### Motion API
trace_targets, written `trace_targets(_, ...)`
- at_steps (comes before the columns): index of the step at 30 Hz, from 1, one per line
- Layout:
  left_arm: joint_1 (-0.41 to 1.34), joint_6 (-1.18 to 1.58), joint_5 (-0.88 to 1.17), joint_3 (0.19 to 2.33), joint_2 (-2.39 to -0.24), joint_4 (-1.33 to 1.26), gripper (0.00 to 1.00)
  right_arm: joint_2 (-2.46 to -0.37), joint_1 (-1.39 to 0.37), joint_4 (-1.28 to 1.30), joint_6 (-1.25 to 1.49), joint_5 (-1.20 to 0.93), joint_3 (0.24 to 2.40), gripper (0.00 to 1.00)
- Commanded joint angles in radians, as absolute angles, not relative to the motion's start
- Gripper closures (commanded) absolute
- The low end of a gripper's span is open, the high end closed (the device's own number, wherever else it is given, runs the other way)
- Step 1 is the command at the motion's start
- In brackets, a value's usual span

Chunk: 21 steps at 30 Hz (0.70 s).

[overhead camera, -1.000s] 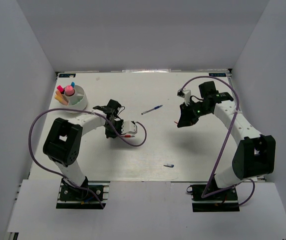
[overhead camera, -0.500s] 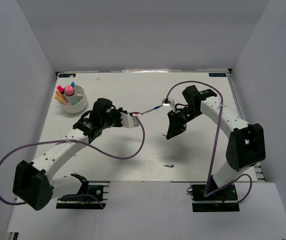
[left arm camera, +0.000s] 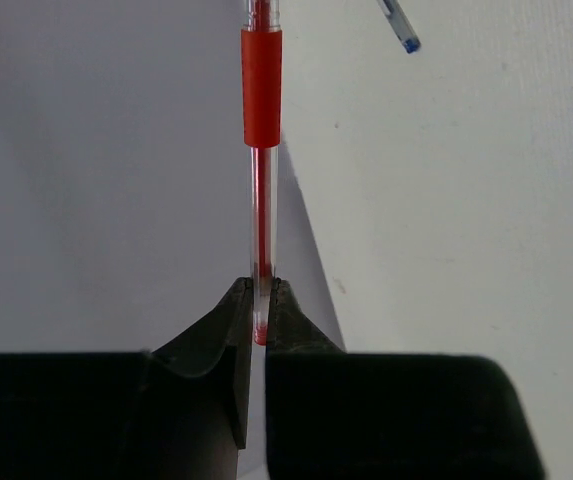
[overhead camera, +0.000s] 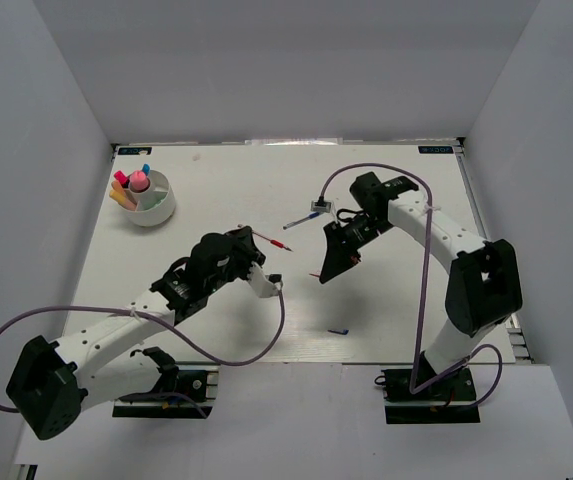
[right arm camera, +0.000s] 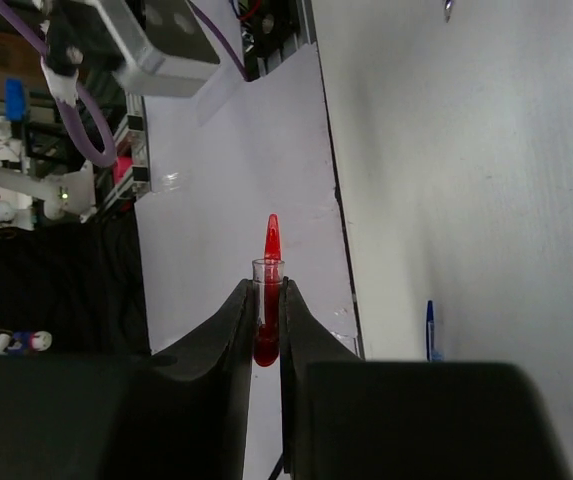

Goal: Sort the stationery into containers
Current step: Cap the pen

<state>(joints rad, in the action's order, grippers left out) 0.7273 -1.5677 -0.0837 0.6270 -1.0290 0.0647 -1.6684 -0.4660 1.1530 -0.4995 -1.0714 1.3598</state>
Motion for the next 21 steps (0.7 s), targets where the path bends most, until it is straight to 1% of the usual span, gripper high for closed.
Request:
trace_targets(1, 0.753, -1.649, -0.115, 0.644, -0.999, 0.008, 1.00, -1.698, -0.479, 1.161, -0.474, -1.132, 1.387, 1.00)
trace_targets(9, 0.825, -1.661, -0.103, 0.687, -1.006, 0.021, 1.00, -1.775, -0.482, 1.175, -0.476, -1.175, 1.451, 1.00)
trace_targets(15, 0.856, -1.638, -0.107, 0.707, -1.019, 0.044, 1.00, -1.756, -0.472, 1.069, -0.361, -1.117, 1.451, 1.00)
trace_targets(21, 0.867, -1.618, -0.115, 0.721, -1.026, 0.064, 1.00, -1.743, -0.473, 1.055, -0.350, -1.088, 1.471, 1.00)
